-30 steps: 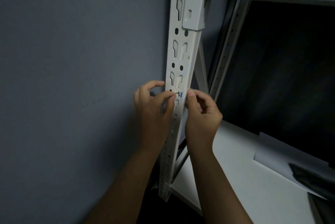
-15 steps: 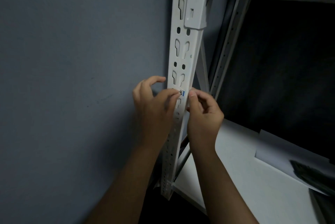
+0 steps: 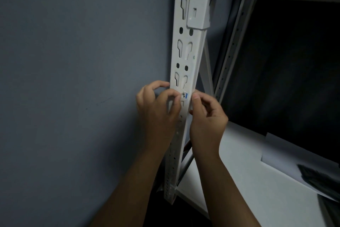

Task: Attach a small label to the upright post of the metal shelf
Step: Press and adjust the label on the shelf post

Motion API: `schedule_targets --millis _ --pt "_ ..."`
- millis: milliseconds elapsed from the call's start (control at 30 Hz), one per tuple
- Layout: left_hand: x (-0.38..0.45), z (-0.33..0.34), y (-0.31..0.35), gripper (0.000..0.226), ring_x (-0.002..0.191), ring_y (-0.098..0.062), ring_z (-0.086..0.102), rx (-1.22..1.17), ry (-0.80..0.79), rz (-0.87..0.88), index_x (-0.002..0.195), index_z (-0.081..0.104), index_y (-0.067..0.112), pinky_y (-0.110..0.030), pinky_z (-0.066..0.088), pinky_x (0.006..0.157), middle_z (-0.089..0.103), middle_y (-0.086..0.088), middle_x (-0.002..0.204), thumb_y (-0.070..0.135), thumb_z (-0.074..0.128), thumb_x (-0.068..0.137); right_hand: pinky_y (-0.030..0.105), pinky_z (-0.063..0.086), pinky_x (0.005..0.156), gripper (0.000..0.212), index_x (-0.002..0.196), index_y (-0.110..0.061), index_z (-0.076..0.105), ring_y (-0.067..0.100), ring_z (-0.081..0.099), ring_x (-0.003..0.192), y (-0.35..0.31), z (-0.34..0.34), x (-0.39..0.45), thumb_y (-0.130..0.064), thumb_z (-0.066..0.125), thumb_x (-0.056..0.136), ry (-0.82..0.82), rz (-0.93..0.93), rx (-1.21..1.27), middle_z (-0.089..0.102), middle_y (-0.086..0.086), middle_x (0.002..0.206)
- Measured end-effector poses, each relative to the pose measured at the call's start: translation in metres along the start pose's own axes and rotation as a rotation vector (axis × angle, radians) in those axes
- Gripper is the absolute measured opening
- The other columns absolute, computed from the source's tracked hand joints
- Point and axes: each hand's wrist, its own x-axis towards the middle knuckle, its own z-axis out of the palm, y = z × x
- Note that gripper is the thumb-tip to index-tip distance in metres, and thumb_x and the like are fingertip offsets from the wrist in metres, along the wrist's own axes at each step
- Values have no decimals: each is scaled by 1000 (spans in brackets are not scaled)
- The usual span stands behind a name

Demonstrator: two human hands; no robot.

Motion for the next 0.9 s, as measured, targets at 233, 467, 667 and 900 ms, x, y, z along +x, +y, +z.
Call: schedule_targets --millis 233,467,667,900 --pt "-4 -6 -5 5 112 -18 39 4 -17 83 84 72 15 -7 21 94 59 -4 112 19 69 83 31 59 78 12 99 -4 69 3 69 84 3 -1 0 -10 61 91 14 11 -20 70 -9 85" --pt "-6 -2 5 1 117 -12 32 -137 -1 -145 80 73 21 1 20 92 48 11 119 21 73 79 35 59 78 9 94 -11 70 7 69 85 5 -1 2 -11 62 91 24 15 -38 71 -7 88" --pt "-5 1 16 7 121 -11 31 -151 -44 -322 76 68 26 -19 32 94 46 15 119 20 72 79 32 58 78 8 94 -15 70 5 67 84 5 -1 1 -13 63 91 25 7 -66 70 -8 87" --pt "0 1 21 11 126 -10 25 -107 -118 -332 74 60 28 -22 24 97 46 6 134 21 66 80 32 58 77 11 97 -10 71 5 68 83 5 -2 1 -12 63 91 24 21 -60 71 -7 88"
